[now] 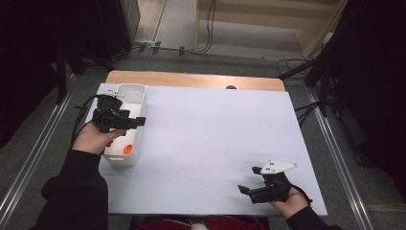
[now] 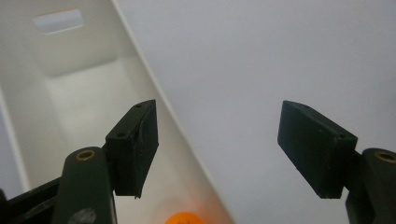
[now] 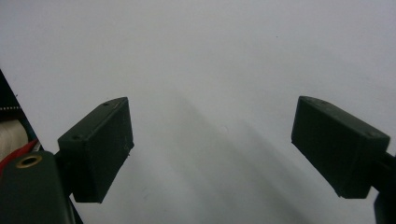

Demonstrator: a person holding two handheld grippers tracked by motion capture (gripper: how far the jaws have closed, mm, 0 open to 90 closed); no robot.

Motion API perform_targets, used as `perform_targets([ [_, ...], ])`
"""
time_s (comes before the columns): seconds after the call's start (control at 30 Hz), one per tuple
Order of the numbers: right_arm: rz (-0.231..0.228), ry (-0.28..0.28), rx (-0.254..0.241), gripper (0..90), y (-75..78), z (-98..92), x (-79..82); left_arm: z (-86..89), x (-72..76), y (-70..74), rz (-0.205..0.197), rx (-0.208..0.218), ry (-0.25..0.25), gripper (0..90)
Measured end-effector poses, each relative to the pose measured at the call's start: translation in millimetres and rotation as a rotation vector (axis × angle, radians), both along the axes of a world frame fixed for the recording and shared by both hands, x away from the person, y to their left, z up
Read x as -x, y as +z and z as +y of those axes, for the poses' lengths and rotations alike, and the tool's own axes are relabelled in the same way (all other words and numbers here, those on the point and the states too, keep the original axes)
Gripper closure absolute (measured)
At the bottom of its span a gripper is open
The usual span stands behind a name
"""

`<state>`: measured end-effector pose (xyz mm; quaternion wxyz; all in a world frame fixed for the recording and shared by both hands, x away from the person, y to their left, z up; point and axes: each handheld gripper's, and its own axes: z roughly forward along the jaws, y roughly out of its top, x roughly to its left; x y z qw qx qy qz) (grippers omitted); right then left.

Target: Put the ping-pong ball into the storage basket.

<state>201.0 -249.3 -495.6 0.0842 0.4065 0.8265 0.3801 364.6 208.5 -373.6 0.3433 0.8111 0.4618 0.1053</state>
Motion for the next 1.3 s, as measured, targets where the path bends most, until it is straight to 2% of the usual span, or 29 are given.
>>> perform_targets([
  [0.07, 0.001, 0.001, 0.0, 11.5, 0.1, -0.1, 0.4, -7.7, 3.7, 3.8, -0.003, 0.02, -0.038, 29.3],
  [0.13, 0.0, 0.001, -0.003, 11.5, 0.0, -0.1, 0.8, -10.7, 4.8, 4.4, -0.002, 0.033, -0.051, 29.3],
  [0.3, -0.006, 0.003, -0.001, 11.5, 0.1, -1.5, 2.9, -27.1, 10.7, 6.9, -0.017, 0.038, -0.108, 29.2],
  [0.37, -0.008, 0.005, 0.0, 11.5, 1.2, -0.9, 4.2, -32.8, 12.6, 5.7, -0.012, 0.042, -0.138, 25.1],
  [0.6, -0.015, 0.014, 0.016, 11.5, 2.6, 2.9, 10.4, -49.0, 19.6, -3.9, -0.003, 0.068, -0.195, 24.7],
  [0.87, -0.011, 0.0, 0.015, 11.5, 1.4, 1.1, 9.0, -66.3, 23.2, -12.0, -0.007, 0.05, -0.24, 24.7],
  [1.0, -0.012, 0.006, 0.017, 11.5, 1.9, 0.7, 9.8, -70.1, 25.6, -17.0, 0.013, 0.086, -0.269, 24.7],
  [1.1, -0.014, 0.003, 0.016, 11.5, 2.0, 0.6, 9.8, -72.7, 28.1, -20.8, 0.018, 0.077, -0.287, 24.7],
  [1.3, -0.011, 0.002, 0.013, 11.5, 1.6, 0.7, 9.3, -76.5, 31.3, -25.4, 0.013, 0.093, -0.292, 24.7],
])
